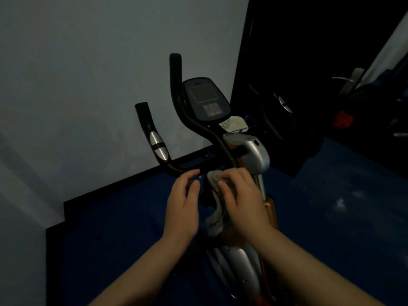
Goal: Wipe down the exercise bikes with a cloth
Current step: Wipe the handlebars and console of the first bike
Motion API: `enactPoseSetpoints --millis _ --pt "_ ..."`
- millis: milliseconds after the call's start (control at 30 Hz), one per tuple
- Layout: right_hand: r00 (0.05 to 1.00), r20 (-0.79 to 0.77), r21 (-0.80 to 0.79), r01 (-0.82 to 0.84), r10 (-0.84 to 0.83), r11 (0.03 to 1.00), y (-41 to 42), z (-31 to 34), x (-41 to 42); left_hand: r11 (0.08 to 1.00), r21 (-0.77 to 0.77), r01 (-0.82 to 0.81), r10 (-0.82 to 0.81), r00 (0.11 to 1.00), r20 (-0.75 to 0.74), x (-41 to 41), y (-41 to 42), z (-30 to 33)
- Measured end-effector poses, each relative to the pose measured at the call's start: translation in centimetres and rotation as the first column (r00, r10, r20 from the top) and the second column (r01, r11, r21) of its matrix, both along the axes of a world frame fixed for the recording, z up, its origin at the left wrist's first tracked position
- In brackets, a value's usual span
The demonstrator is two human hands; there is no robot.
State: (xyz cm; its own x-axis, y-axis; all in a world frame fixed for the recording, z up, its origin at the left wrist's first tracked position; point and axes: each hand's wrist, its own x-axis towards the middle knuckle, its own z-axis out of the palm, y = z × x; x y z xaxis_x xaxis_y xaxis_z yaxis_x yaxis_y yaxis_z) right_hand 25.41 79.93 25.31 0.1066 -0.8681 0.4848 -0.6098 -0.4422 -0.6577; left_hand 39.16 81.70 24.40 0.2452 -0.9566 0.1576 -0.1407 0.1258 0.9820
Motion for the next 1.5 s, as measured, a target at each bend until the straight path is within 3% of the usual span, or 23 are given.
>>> enactPoseSetpoints --millis 167,333,533,633,700,800,900,1000,1100,1233,1367,1500 --pt "0.98 -0.1 -0.041 0.168 -0.171 0.985 -0.2 -0.8 2.8 1.0 -0.025 0.017 -0.02 0.99 -0.143 -1.5 -1.2 0.2" --pt "0.998 -0.046 0.013 -0.04 0.041 0.999 2.5 -1.7 -0.8 0.999 0.035 0.013 -0.004 0.971 -0.241 -2.7 -1.7 0.0" --pt "0.998 0.008 -0.016 0.062 -0.062 0.998 0.8 -1.3 2.4 0.993 0.019 -0.114 0.115 0.964 -0.24 -3.5 -1.7 -0.1" --pt "0.989 0.122 0.085 -0.098 0.087 0.992 2.7 -1.6 -0.2 0.991 0.047 -0.125 0.133 0.96 -0.247 -3.5 -1.7 -0.4" --pt "0.984 0.102 0.069 -0.151 0.143 0.986 2.0 -0.4 -1.7 0.989 0.061 -0.134 0.145 0.953 -0.264 -3.5 -1.8 -0.4" --pt "0.985 0.13 0.053 -0.119 0.111 0.991 -0.1 0.8 0.4 0.981 0.038 -0.188 0.191 0.942 -0.275 -3.8 -1.7 -0.4" --pt "0.998 0.056 0.034 -0.031 0.029 0.999 1.3 -0.7 2.8 0.973 0.033 -0.229 0.229 0.933 -0.276 -3.8 -1.3 -0.5" --pt "0.978 0.172 0.095 -0.132 0.115 0.987 2.7 -1.3 0.7 0.977 0.049 -0.209 0.214 0.931 -0.297 -3.7 -1.3 -0.7" --pt "0.966 0.202 0.017 -0.166 0.159 0.986 0.4 -0.1 -0.4 0.979 0.036 -0.201 0.203 0.935 -0.29 -3.8 -1.6 -0.6" --pt "0.995 0.037 -0.03 -0.094 0.095 0.995 -0.4 -1.0 2.1 0.972 0.036 -0.231 0.23 0.919 -0.319 -4.0 -1.6 -0.4" --pt "0.971 0.057 0.023 -0.233 0.232 0.972 0.8 -1.4 -1.4 0.975 0.051 -0.216 0.221 0.923 -0.316 -3.5 -2.2 0.2" --pt "0.977 -0.122 -0.15 -0.191 0.173 0.97 -2.5 0.8 -2.9 0.986 0.036 -0.164 0.168 0.95 -0.262 -4.1 -3.3 0.8"
